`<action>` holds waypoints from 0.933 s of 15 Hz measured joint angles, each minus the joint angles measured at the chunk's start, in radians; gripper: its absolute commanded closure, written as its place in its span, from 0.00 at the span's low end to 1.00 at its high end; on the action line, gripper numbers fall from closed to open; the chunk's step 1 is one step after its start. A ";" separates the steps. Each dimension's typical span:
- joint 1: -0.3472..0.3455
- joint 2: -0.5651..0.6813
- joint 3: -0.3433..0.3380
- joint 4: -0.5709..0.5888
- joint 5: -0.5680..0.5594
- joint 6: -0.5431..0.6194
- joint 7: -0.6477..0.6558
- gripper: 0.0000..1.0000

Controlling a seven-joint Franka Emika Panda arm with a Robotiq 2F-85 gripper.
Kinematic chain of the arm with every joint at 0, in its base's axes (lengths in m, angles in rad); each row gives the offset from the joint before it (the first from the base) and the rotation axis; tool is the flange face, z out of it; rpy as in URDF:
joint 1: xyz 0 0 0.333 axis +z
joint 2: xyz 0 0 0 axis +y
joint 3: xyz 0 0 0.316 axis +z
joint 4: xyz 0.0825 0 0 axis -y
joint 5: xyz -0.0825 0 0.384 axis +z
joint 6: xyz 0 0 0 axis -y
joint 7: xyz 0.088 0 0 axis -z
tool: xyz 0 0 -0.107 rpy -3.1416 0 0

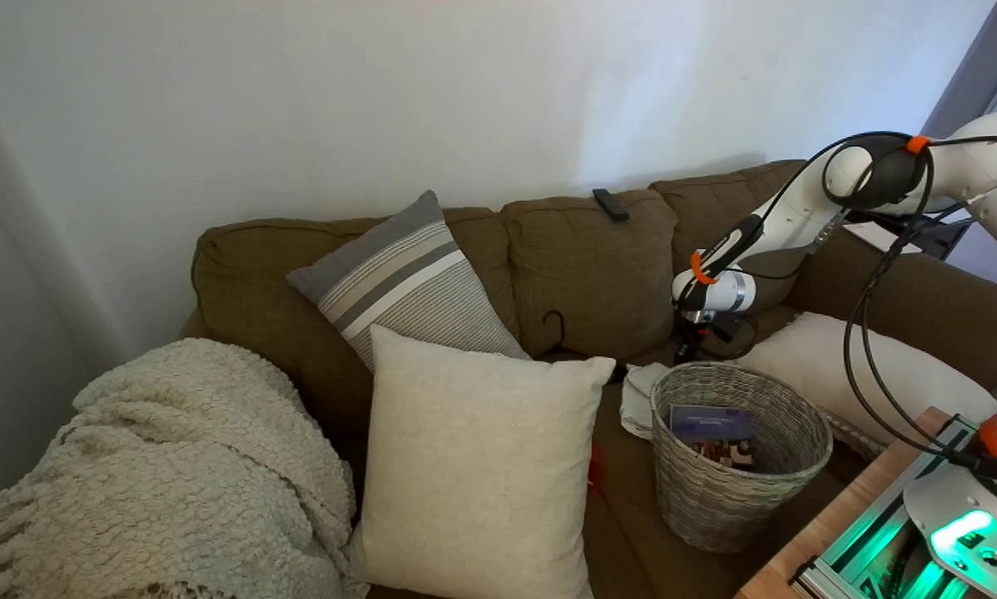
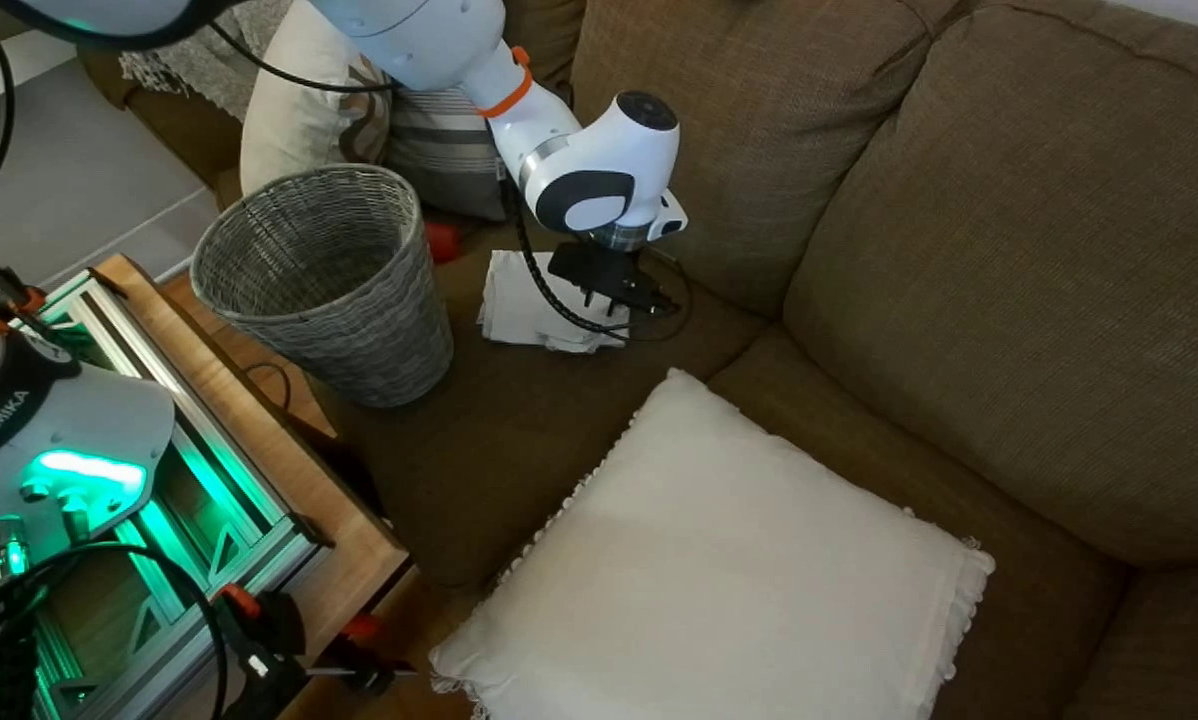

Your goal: Unfold the white towel on the sofa twice then move it to the left.

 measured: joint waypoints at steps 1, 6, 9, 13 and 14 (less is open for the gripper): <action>0.003 0.000 -0.002 -0.001 0.000 0.000 0.001 0.86; 0.010 -0.001 -0.012 -0.003 0.000 0.012 0.012 0.44; 0.010 -0.012 -0.018 -0.018 0.000 0.079 0.022 0.22; 0.021 -0.009 -0.038 -0.027 -0.004 0.118 0.074 0.06; 0.026 -0.004 -0.043 -0.027 -0.007 0.118 0.090 0.09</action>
